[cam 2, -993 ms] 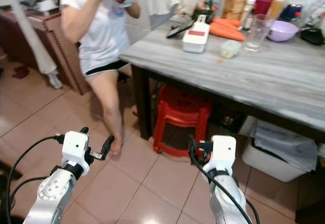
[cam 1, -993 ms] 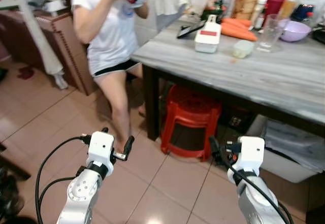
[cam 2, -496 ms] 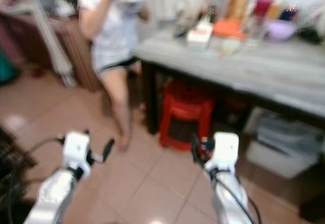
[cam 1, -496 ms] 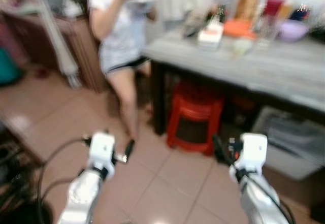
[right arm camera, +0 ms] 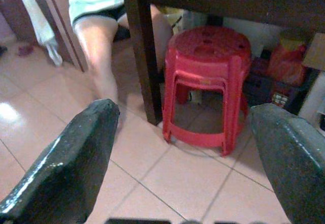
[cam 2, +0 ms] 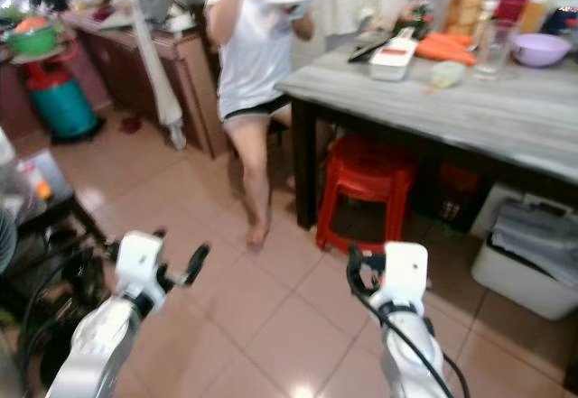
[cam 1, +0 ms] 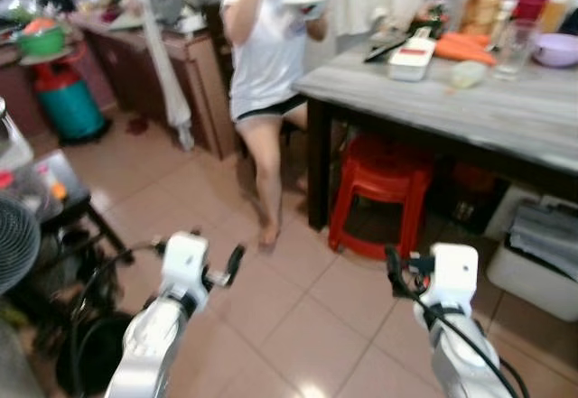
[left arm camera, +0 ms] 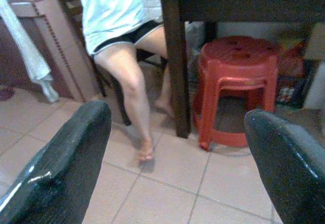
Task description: Setting the table
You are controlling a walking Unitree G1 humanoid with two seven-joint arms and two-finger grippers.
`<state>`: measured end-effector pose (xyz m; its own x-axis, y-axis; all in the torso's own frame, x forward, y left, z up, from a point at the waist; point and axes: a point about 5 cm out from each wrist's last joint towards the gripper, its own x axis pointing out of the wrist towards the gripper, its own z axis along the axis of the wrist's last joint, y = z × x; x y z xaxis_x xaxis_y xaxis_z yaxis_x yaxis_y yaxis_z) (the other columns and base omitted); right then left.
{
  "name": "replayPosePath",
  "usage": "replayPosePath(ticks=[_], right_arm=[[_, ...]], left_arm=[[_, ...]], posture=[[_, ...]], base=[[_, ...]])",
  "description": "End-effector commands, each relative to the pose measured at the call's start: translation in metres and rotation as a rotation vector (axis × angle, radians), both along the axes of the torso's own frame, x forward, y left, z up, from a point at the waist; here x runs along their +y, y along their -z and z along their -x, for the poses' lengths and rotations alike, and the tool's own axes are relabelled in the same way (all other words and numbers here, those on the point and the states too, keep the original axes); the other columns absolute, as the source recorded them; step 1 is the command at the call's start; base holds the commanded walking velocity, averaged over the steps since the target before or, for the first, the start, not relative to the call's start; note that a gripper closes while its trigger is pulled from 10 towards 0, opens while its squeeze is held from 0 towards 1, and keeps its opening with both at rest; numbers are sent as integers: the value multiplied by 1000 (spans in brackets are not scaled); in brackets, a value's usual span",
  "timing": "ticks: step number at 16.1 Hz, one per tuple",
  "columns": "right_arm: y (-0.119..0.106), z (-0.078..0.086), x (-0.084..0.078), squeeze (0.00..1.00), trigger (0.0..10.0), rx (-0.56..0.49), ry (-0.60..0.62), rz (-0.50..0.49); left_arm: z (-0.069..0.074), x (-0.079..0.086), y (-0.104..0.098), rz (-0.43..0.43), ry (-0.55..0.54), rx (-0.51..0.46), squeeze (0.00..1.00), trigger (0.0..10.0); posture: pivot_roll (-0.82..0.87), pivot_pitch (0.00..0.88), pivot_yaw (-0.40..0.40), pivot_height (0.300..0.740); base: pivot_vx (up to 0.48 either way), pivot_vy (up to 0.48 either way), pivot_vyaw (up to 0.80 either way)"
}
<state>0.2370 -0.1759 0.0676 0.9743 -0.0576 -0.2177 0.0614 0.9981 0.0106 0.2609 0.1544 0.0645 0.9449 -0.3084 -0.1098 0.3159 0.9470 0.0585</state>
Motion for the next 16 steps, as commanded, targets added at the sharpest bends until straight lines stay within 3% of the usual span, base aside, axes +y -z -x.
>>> replayPosePath(ticks=[1, 2, 5, 11, 14, 16], right_arm=[[-8, -5, 5, 0, 10000, -44, -25, 34], [-9, -3, 7, 0, 10000, -19, -75, -11], [-12, 0, 6, 0, 10000, -29, -116, 34], [-24, -2, 9, 0, 10000, -81, -122, 80], [-19, 3, 15, 0, 10000, -70, -82, -44], [-20, 4, 17, 0, 10000, -84, -79, -14]], left_arm=[[-2, 2, -3, -7, 5, -6, 0, 10000], [-3, 1, -6, -4, 15, -13, 0, 10000], [-4, 0, -8, 12, 29, -18, 0, 10000], [-2, -1, -12, 36, 42, -27, 0, 10000], [0, -2, -11, 42, 44, -18, 0, 10000], [-1, -2, -11, 43, 43, -17, 0, 10000]], posture=[[22, 0, 43, 740], [22, 0, 43, 740], [19, 0, 48, 740], [26, 0, 47, 740], [28, 0, 39, 740], [27, 0, 39, 740]], base=[[0, 0, 0], [0, 0, 0], [0, 0, 0], [0, -301, 0], [0, -315, 0], [0, -321, 0]])
